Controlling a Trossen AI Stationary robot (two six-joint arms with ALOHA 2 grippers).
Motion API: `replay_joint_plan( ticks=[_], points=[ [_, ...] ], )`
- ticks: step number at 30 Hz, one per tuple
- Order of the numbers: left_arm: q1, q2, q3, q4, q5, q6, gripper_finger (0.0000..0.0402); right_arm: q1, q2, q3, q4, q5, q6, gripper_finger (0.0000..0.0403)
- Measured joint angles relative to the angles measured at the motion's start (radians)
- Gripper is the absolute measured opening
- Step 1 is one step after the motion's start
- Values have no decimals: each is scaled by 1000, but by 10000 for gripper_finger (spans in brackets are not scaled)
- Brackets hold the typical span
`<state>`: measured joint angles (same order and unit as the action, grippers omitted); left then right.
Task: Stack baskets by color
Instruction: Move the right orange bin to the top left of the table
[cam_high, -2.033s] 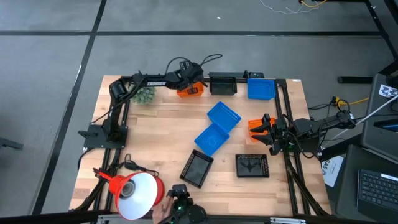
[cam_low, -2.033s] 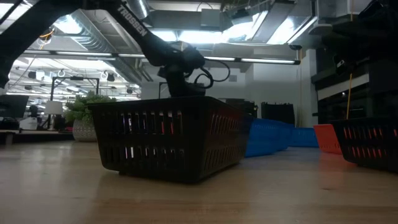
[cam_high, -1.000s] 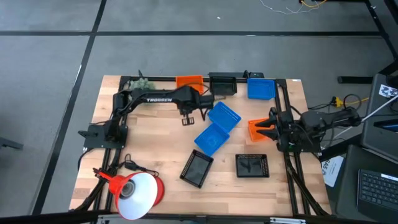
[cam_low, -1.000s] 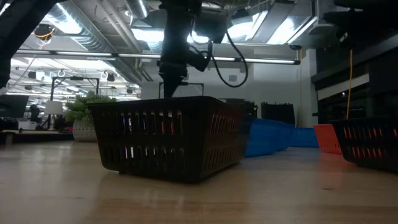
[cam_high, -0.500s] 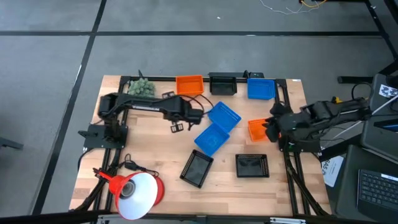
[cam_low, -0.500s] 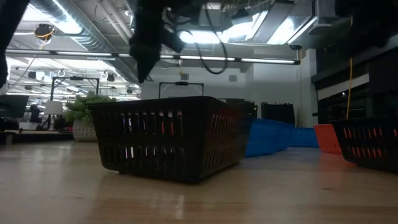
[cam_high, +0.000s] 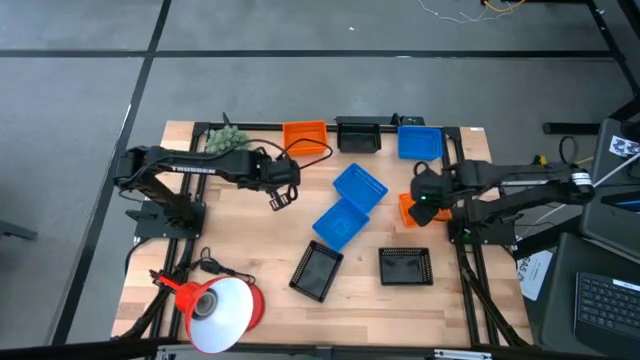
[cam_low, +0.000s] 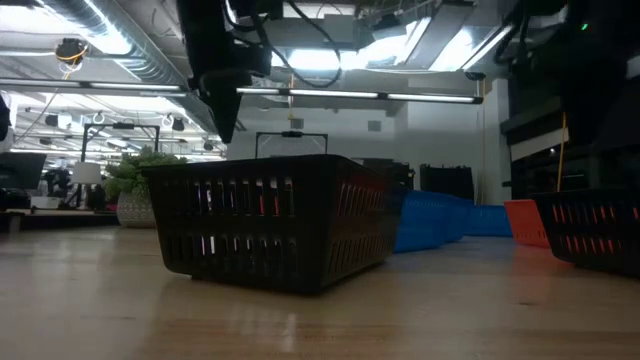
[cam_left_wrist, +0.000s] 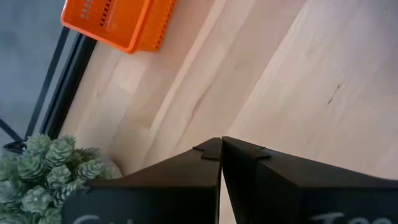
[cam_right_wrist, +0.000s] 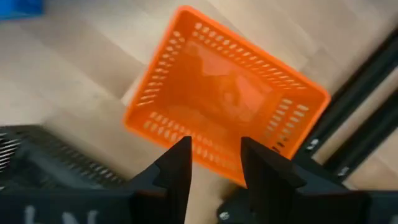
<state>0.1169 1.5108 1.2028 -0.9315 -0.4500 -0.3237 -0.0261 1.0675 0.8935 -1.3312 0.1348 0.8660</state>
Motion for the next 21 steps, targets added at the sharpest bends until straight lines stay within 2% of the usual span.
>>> replay_joint_plan(
  ticks=[5, 11, 17, 21],
  points=[
    [2, 8, -12, 5, 0, 20, 13, -69, 89, 0, 104, 0, -220, 137],
    [3, 8, -22, 5, 2, 20, 63, -175, 209, -1, 105, 1, -506, 137],
    [2, 8, -22, 6, 2, 19, 96, -262, 321, -1, 128, 96, -691, 137],
    [3, 8, -22, 5, 0, 19, 97, -294, 379, -1, 133, 94, -775, 137]
  ],
)
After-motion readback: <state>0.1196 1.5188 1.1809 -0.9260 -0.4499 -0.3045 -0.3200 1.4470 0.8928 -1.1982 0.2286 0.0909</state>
